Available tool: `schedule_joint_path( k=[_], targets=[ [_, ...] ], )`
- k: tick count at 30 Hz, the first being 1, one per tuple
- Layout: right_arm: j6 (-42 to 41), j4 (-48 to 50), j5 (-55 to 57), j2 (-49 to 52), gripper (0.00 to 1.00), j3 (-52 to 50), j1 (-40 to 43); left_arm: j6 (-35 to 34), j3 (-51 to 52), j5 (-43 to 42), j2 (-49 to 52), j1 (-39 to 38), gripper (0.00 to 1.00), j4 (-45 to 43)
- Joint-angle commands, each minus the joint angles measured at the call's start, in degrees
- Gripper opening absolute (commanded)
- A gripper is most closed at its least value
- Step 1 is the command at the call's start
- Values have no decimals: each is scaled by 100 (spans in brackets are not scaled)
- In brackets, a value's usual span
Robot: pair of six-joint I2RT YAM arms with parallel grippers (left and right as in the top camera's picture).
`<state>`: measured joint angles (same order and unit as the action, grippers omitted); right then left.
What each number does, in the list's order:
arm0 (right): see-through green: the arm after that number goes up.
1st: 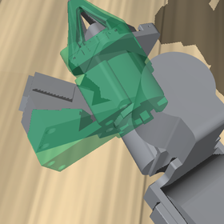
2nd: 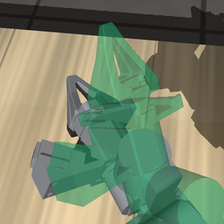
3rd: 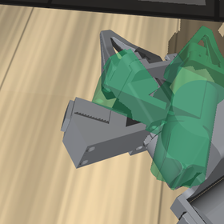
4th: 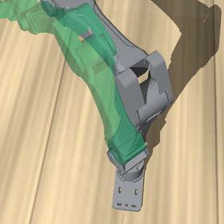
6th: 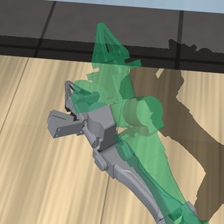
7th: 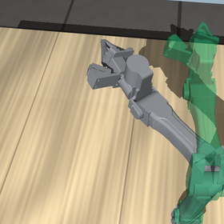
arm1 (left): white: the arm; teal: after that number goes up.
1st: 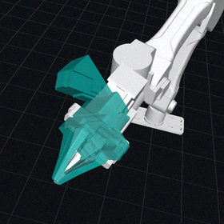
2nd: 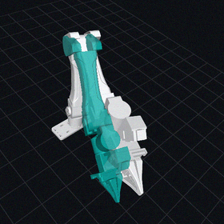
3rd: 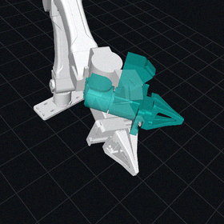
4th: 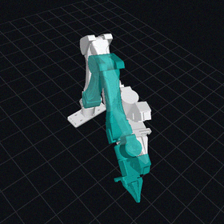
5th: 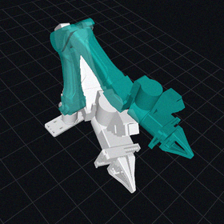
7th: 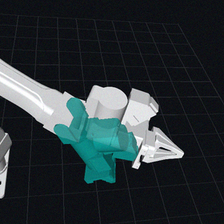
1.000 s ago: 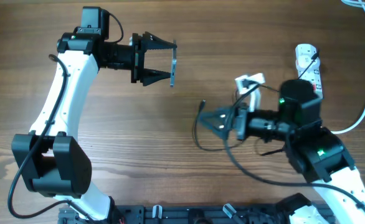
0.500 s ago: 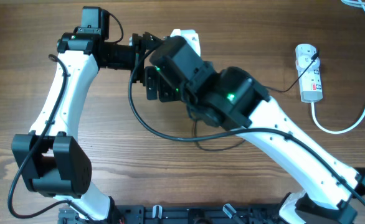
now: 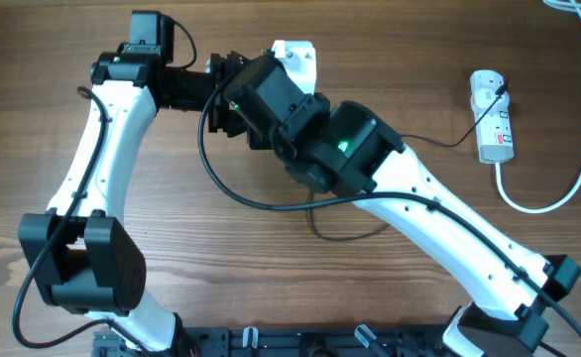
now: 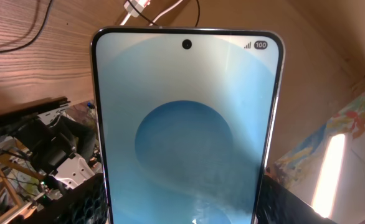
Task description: Plug charger to phone and switch on socket
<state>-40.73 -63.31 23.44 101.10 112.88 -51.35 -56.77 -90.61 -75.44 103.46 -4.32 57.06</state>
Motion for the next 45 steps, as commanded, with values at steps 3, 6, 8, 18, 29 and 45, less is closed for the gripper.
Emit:
schedule_joint_path(
  k=[3,6,8,18,29,45],
  targets=[
    [-17,50,358,70,41,116,-17,-74,-103,-184,-199,31,70,4],
    [-17,70,310,72,43,116,-17,-74,-103,-190,-199,31,70,31],
    [-20,72,310,72,34,116,-17,-74,-103,-205,-199,31,70,68],
    [-44,118,310,81,34,111,-17,-74,-103,-356,-199,31,70,70],
    [-146,273,133,81,26,111,-17,-74,-103,-354,-199,31,70,68],
    [-291,284,90,81,17,111,-17,-264,-103,-356,-199,31,70,68]
  ],
)
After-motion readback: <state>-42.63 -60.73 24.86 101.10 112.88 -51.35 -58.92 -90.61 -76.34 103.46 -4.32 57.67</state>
